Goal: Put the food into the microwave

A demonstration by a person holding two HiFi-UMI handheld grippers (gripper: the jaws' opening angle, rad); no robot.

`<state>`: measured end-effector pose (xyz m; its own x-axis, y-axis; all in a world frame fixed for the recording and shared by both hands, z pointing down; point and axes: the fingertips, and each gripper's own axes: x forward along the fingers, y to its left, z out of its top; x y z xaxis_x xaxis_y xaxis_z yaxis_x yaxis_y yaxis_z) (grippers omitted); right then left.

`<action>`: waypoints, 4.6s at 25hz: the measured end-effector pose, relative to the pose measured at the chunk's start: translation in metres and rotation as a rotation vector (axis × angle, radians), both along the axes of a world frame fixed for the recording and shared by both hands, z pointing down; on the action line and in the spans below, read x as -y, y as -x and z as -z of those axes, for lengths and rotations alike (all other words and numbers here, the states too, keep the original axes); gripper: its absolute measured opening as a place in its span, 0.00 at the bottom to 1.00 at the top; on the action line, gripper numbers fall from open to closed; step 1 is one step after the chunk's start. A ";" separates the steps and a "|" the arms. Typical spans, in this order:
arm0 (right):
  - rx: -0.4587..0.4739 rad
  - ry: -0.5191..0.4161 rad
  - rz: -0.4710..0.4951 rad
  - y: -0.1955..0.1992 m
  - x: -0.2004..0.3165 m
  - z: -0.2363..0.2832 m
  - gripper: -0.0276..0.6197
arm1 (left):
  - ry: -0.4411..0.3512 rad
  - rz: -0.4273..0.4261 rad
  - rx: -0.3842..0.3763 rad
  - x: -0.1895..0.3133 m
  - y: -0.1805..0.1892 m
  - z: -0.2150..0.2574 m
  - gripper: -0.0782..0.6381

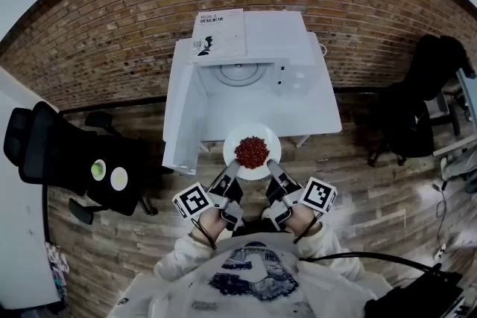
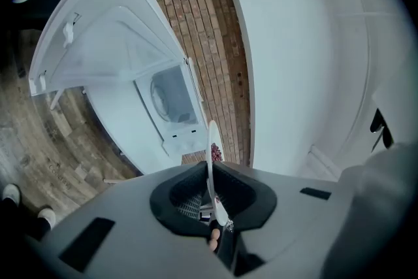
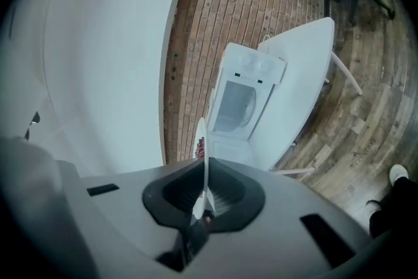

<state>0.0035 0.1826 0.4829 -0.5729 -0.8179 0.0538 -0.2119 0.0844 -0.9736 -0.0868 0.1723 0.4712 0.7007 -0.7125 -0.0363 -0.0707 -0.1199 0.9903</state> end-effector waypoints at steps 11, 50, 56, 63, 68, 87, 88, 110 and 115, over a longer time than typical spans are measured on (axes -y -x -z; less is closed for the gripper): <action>0.032 -0.004 0.049 -0.028 0.015 0.000 0.08 | -0.003 0.045 0.026 0.011 -0.029 -0.002 0.16; 0.028 0.047 0.086 -0.039 0.133 -0.023 0.08 | 0.033 0.080 0.009 0.127 -0.039 -0.021 0.16; -0.001 0.076 0.064 -0.028 0.177 -0.027 0.08 | 0.047 0.046 0.080 0.173 -0.021 -0.037 0.16; -0.053 0.138 0.041 -0.017 0.210 -0.039 0.08 | 0.097 0.011 0.013 0.209 -0.012 -0.046 0.16; -0.054 0.151 0.010 -0.011 0.223 -0.041 0.08 | 0.114 -0.015 0.034 0.224 -0.005 -0.053 0.16; -0.048 0.170 0.074 -0.029 0.249 -0.053 0.08 | 0.127 0.023 0.100 0.245 -0.019 -0.062 0.16; -0.044 0.170 0.083 -0.030 0.251 -0.054 0.08 | 0.133 0.031 0.128 0.245 -0.018 -0.066 0.16; -0.003 0.221 0.145 -0.042 0.265 -0.077 0.08 | 0.158 0.106 0.141 0.254 -0.031 -0.085 0.16; -0.021 0.233 0.146 -0.039 0.271 -0.092 0.08 | 0.164 0.110 0.165 0.259 -0.027 -0.101 0.16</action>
<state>0.0420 -0.0884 0.5749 -0.6805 -0.6911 0.2435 -0.2339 -0.1101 -0.9660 -0.0600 -0.0865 0.5720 0.6059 -0.7715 0.1940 -0.2364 0.0582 0.9699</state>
